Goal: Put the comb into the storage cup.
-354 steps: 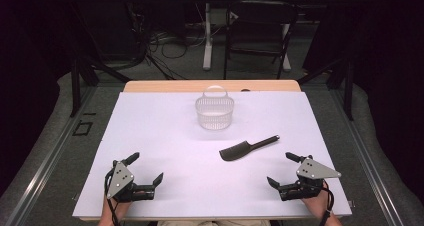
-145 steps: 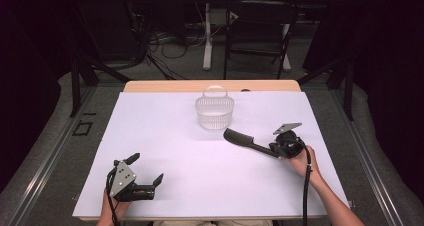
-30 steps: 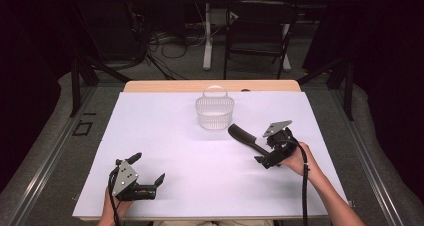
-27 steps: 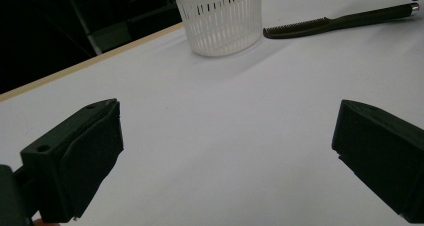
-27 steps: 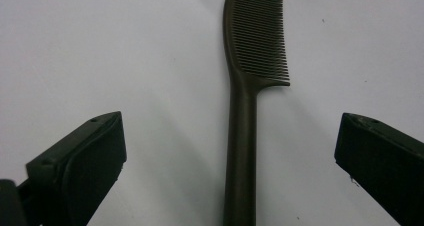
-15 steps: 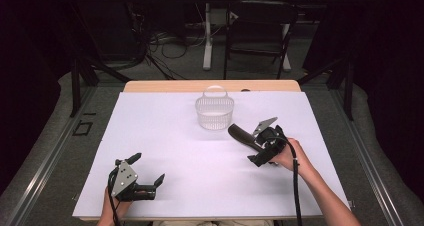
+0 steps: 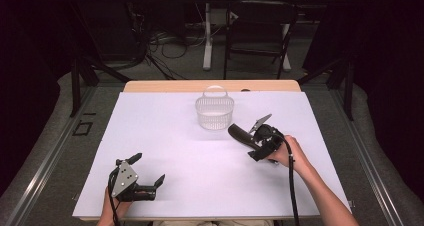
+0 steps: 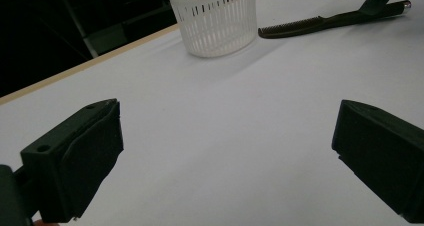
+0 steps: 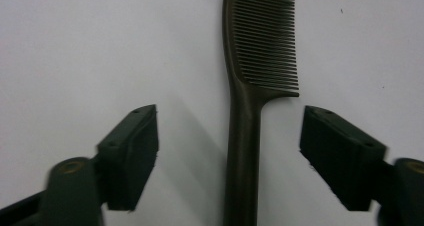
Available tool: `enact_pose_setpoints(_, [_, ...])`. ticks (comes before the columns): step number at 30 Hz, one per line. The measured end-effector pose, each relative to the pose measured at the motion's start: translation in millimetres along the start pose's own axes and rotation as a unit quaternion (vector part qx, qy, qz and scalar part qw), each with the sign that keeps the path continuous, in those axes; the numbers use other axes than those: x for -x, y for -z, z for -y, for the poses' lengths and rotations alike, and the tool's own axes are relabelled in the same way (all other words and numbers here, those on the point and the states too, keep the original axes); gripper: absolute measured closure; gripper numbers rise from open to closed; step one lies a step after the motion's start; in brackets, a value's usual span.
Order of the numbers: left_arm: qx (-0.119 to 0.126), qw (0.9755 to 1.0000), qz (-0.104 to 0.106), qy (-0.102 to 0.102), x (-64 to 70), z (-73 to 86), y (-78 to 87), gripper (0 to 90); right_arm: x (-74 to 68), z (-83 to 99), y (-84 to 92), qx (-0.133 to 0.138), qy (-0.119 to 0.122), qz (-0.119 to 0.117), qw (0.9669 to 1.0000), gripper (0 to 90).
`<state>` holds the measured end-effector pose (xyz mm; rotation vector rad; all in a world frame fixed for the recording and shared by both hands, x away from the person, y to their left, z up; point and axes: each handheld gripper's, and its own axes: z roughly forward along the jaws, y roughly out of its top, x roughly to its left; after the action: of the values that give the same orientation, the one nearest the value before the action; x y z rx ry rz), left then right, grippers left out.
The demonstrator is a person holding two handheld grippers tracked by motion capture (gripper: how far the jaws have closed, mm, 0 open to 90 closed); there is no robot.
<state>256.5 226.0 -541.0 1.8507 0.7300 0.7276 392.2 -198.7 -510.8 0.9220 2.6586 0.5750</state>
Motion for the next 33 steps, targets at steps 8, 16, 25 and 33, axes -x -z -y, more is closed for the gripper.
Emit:
enact_pose_setpoints(8, [0.0, 1.0, -0.001, 0.003, -0.2, 0.1, 0.5, 0.0, 6.1, -6.7, -5.6, -0.035, -0.019, -0.006, 0.9992, 53.5])
enact_pose_setpoints(16, [0.001, 1.0, 0.001, 0.002, -0.5, 0.0, 0.7, 0.0, 10.4, -16.0, -11.9, -0.07, -0.025, -0.002, 0.9973, 59.3])
enact_pose_setpoints(25, [0.001, 1.0, -0.001, 0.003, -1.1, 0.2, 0.6, 0.0, 15.0, -21.2, -28.9, -0.107, -0.022, -0.005, 0.994, 65.4])
enact_pose_setpoints(33, [0.0, 1.0, 0.0, 0.003, -1.0, 0.1, 0.7, 0.0, 18.2, -21.3, -31.8, -0.113, -0.033, -0.017, 0.993, 70.1])
